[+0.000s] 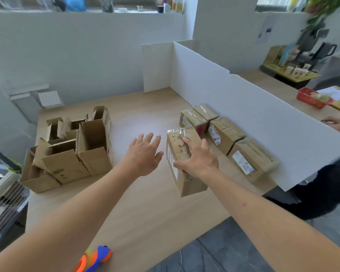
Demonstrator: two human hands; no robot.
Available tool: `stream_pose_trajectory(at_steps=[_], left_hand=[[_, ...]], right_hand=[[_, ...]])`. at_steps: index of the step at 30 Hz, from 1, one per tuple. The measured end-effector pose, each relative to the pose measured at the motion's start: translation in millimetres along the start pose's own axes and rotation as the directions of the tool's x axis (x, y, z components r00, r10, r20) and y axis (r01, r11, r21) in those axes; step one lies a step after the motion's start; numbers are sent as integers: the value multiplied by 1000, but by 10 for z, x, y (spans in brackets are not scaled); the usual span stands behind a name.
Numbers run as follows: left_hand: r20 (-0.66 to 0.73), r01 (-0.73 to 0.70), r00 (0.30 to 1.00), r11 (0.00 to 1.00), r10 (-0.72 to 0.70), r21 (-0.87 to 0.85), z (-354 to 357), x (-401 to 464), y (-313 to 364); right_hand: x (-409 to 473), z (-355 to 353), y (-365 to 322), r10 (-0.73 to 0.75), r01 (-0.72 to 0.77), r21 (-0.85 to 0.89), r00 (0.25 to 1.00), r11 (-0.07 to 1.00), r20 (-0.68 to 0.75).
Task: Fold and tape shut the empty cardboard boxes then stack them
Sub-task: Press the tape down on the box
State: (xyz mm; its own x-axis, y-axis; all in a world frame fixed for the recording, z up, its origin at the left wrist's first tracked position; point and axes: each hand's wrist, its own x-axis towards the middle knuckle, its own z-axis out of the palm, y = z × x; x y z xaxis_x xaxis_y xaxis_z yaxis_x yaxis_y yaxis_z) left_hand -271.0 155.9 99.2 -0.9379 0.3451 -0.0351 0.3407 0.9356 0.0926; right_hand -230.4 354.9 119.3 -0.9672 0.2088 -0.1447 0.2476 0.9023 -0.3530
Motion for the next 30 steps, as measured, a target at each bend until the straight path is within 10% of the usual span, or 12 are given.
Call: stream_pose_trajectory(at_steps=[30], left_hand=[[194,-42,979,994,62,-101,838,2019,1275]], right_hand=[[1667,40,1791,63,-57,-77,994,995,90]])
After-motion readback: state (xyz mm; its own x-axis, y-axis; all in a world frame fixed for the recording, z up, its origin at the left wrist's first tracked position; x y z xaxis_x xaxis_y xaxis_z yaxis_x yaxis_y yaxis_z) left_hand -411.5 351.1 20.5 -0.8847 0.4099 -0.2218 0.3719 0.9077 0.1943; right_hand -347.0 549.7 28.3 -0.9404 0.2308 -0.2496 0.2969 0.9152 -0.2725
